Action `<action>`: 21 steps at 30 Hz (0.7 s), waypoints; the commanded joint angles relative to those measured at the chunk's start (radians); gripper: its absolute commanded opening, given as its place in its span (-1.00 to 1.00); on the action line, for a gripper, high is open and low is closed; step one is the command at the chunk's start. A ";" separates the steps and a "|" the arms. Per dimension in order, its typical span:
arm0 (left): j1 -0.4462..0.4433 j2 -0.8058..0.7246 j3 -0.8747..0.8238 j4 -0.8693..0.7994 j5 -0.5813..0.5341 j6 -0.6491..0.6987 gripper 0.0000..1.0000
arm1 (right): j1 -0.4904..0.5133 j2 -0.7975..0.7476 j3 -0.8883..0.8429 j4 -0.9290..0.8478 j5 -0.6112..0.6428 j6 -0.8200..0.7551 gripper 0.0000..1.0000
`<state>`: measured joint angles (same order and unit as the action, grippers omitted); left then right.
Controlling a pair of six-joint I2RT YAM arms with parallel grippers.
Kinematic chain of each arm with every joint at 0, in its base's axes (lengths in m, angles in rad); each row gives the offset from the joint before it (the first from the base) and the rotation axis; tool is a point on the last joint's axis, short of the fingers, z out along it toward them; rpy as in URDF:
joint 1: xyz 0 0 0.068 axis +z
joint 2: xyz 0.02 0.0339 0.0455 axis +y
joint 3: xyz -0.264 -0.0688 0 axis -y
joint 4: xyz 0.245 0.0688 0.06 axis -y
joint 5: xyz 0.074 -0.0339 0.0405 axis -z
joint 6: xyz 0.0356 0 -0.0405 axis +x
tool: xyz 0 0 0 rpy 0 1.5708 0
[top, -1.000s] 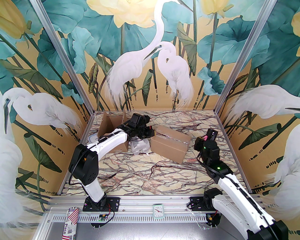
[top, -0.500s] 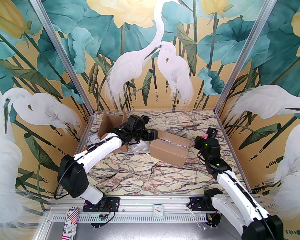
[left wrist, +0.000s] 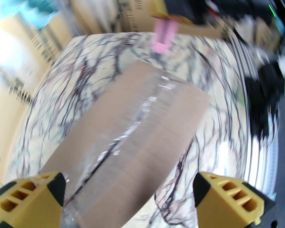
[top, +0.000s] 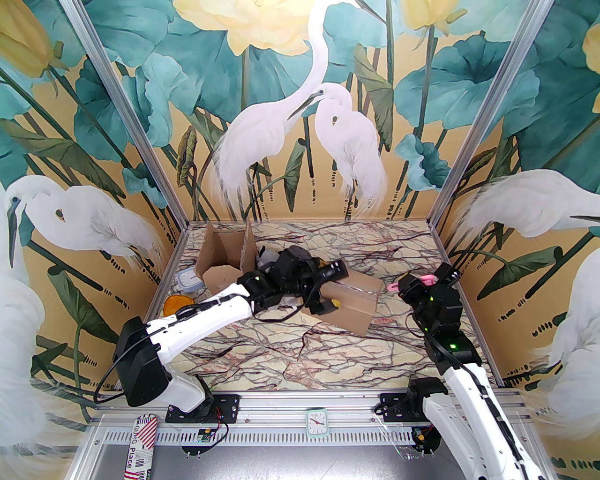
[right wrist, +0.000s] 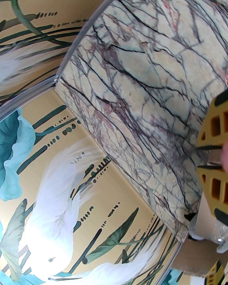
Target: Unpack the express box
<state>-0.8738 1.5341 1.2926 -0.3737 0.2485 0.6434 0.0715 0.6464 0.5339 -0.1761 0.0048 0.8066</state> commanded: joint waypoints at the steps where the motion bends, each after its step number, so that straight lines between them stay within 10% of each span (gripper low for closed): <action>1: -0.018 0.054 0.050 0.014 0.075 0.226 0.99 | -0.006 0.004 -0.003 0.032 -0.039 0.071 -1.00; 21: -0.074 0.220 0.162 -0.006 0.108 0.319 0.99 | -0.007 -0.020 -0.038 0.069 0.018 0.055 -1.00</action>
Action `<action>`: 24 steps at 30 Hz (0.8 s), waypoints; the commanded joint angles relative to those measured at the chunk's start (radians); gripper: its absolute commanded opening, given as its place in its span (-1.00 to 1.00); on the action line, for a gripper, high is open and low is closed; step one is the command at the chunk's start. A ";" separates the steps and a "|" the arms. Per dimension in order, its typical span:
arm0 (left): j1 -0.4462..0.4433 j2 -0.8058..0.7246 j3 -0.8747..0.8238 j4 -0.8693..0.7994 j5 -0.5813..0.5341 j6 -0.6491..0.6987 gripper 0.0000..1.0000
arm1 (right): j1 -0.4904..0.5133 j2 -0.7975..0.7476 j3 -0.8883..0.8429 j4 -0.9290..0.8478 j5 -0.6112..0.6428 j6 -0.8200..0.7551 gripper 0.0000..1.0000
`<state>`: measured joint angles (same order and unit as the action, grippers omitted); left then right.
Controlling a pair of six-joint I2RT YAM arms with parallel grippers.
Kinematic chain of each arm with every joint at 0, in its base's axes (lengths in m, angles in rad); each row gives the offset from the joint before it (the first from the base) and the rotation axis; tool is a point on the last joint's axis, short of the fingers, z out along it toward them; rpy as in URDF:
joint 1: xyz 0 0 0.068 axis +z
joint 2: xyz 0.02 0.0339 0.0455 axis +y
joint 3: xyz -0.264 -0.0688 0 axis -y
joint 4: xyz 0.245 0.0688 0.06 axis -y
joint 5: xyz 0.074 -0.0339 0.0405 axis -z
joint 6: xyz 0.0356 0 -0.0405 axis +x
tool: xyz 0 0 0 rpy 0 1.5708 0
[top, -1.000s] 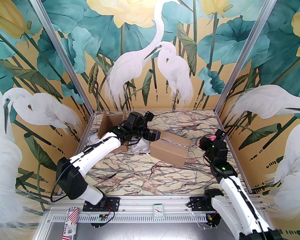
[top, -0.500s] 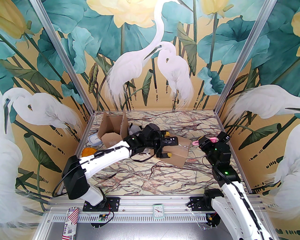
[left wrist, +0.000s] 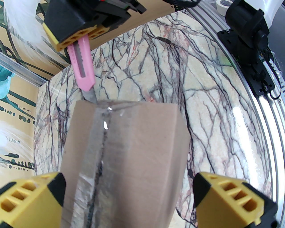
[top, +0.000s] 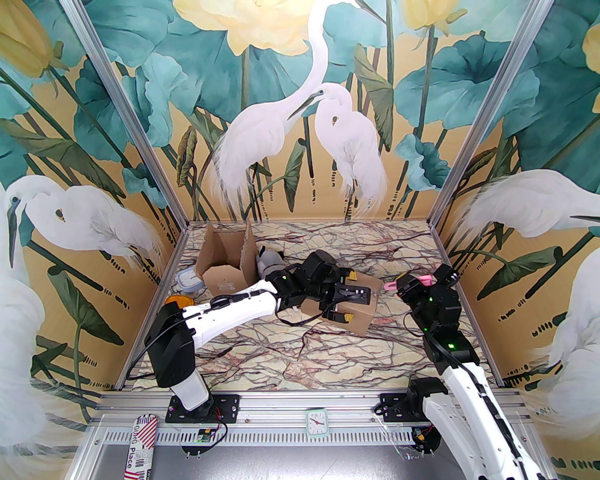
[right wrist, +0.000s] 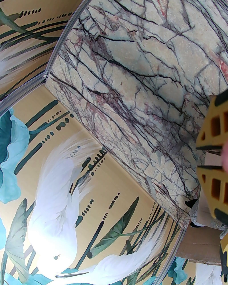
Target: Unpack the express box
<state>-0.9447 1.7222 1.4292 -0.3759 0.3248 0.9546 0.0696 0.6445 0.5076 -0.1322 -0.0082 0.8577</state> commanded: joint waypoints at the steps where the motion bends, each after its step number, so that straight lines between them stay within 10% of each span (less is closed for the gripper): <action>1: -0.003 0.038 0.030 -0.003 0.034 0.006 0.99 | -0.006 -0.024 -0.012 0.023 0.037 0.006 -1.00; 24: -0.011 0.116 0.061 0.054 0.054 -0.051 0.99 | -0.007 0.038 -0.037 0.076 -0.056 0.031 -1.00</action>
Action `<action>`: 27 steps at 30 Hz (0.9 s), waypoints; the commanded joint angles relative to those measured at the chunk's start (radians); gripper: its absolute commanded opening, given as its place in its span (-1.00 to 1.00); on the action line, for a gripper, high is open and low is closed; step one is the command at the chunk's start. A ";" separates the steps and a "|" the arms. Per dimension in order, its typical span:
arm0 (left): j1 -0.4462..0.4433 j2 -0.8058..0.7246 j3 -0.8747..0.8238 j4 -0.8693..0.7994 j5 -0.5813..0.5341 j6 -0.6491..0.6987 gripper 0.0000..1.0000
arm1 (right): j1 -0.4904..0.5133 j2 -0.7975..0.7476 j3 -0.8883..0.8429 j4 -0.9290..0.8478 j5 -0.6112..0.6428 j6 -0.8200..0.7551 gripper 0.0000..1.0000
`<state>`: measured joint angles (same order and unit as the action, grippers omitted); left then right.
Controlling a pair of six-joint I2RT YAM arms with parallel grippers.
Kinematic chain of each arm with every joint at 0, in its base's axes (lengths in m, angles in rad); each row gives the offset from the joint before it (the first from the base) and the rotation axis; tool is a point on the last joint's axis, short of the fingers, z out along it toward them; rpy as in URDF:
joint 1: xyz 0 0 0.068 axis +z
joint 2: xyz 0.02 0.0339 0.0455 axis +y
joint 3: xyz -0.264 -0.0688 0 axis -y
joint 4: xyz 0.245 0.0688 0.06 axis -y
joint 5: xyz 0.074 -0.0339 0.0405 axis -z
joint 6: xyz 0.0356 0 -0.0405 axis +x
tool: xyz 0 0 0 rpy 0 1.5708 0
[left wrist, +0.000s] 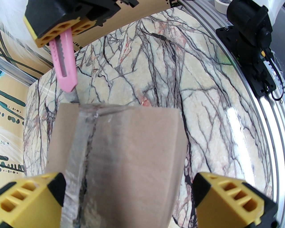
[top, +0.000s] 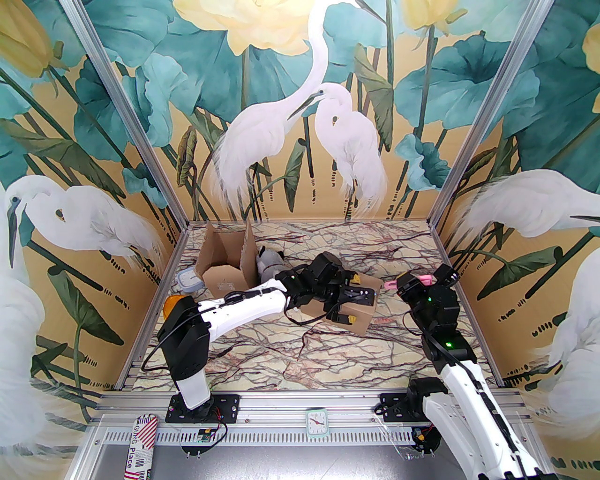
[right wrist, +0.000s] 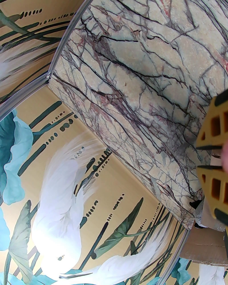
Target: Unpack the express box
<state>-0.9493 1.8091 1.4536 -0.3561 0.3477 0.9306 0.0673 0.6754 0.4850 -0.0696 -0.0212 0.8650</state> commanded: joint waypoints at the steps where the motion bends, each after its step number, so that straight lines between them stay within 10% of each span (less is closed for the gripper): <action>1: -0.008 0.034 0.042 0.039 0.029 -0.027 0.99 | -0.006 0.007 -0.014 0.008 -0.055 0.033 -1.00; 27: 0.035 0.098 0.113 0.116 -0.071 -0.156 0.99 | -0.064 -0.034 -0.017 -0.147 -0.306 0.154 -1.00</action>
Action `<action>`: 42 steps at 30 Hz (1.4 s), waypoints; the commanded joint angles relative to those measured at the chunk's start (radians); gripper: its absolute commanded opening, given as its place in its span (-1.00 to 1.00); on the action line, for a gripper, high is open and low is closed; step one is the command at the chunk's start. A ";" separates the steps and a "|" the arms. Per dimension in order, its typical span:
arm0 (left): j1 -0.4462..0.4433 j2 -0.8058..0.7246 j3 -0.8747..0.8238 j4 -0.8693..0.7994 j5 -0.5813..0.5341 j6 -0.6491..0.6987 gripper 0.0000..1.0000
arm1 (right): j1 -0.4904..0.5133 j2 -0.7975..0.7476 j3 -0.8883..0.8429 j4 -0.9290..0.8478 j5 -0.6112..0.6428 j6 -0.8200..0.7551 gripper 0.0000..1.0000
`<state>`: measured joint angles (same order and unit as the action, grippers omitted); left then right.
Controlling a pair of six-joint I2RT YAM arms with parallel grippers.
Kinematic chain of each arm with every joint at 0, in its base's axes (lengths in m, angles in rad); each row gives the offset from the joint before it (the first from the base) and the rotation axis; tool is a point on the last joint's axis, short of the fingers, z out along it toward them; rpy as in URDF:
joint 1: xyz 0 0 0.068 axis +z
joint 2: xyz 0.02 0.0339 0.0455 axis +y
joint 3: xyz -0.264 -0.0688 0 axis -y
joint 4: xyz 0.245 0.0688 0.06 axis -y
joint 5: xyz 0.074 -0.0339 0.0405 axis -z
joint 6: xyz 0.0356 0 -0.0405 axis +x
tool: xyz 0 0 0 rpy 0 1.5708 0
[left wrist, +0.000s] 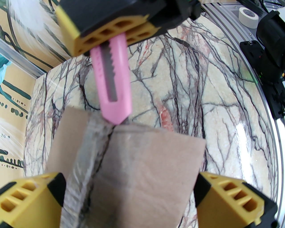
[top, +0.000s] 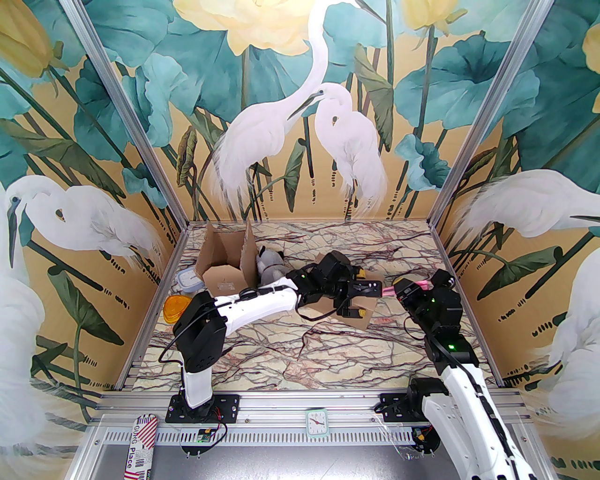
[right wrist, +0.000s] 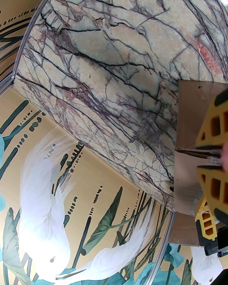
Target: Unpack the express box
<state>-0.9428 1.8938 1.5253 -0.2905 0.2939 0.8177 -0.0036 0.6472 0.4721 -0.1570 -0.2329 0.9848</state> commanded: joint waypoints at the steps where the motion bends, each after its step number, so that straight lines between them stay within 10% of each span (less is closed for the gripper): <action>1: 0.029 0.013 0.040 0.046 -0.009 -0.039 0.99 | 0.005 -0.002 -0.003 -0.056 -0.097 0.042 -1.00; 16: -0.001 0.047 0.053 0.037 0.019 0.050 0.99 | -0.047 0.121 0.036 0.007 -0.222 0.049 -1.00; 32: 0.056 0.128 0.141 -0.026 -0.018 -0.084 0.99 | -0.081 0.377 0.183 0.056 -0.412 -0.076 -1.00; 42: 0.127 0.175 0.212 -0.077 -0.054 -0.263 0.99 | -0.088 0.278 0.142 -0.014 -0.357 -0.046 -1.00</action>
<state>-0.8509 2.0377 1.7176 -0.3443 0.3218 0.6304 -0.0982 0.9691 0.6373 -0.1246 -0.5392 0.9306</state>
